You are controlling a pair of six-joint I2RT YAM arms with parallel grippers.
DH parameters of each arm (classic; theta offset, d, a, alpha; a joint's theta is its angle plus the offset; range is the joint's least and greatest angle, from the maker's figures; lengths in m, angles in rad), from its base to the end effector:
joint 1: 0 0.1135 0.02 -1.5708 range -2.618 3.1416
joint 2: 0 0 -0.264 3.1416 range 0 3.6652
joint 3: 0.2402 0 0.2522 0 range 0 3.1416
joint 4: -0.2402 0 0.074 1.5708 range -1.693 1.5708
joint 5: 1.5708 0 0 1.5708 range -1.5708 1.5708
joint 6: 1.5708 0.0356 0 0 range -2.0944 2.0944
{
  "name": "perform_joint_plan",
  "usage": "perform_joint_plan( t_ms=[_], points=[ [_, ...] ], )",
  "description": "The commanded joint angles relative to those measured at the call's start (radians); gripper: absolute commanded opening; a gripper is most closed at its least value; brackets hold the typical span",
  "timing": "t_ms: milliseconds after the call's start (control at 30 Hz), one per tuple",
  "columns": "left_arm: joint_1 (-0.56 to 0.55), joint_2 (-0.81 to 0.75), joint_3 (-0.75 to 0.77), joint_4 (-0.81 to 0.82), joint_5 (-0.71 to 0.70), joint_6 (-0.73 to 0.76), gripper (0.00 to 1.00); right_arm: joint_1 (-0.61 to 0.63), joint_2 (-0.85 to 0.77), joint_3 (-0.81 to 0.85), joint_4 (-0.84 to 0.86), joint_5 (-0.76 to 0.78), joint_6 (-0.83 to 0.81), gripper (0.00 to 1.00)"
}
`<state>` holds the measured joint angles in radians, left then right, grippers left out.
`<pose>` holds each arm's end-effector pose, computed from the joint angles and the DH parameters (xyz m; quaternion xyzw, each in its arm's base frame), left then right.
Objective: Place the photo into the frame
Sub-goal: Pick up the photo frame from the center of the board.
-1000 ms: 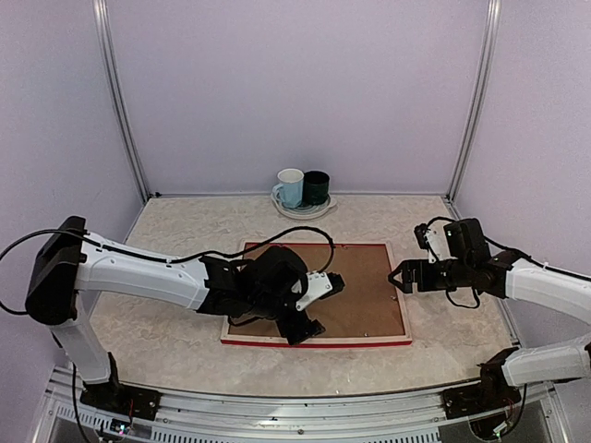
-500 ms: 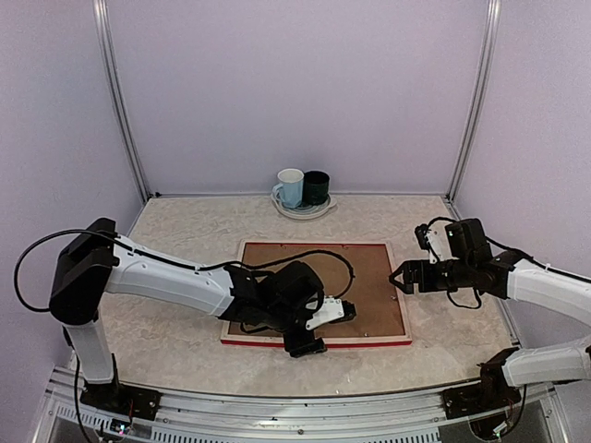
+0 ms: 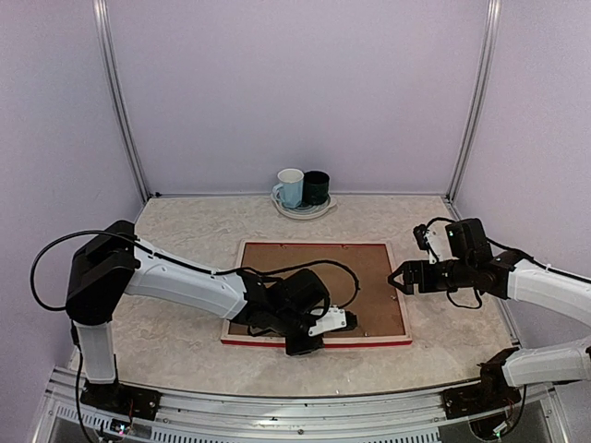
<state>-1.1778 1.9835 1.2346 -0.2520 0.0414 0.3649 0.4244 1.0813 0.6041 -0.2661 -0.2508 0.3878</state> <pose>0.1538 -0.3749 0.1402 0.6730 0.6839 -0.1294 0.2503 0.1977 0.0990 0.2139 -0.0669 0.9074 0.2628 0.3212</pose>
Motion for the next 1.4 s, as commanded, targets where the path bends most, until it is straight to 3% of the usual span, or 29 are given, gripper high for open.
perform_joint_plan(
  t_ms=[0,233,633,1100,1200,1367],
  points=[
    [-0.003,0.029,0.01,-0.006,0.012,0.007,0.19,-0.003,-0.023,0.003,-0.004,-0.016,0.017,0.92],
    [-0.003,0.0,0.04,-0.047,0.017,0.012,0.0,-0.004,-0.037,0.007,-0.011,-0.028,0.032,0.92],
    [0.011,-0.07,0.156,-0.187,0.08,0.016,0.0,-0.004,-0.22,0.047,-0.021,-0.096,-0.106,0.95],
    [0.095,-0.175,0.328,-0.355,0.231,-0.026,0.0,0.002,-0.324,0.22,-0.129,0.011,-0.234,0.98],
    [0.127,-0.172,0.385,-0.419,0.282,-0.035,0.0,0.002,-0.323,0.225,-0.133,-0.021,-0.27,0.98],
    [0.191,-0.158,0.44,-0.487,0.388,-0.046,0.0,0.003,-0.312,0.246,-0.117,-0.207,-0.377,0.94]
  ],
)
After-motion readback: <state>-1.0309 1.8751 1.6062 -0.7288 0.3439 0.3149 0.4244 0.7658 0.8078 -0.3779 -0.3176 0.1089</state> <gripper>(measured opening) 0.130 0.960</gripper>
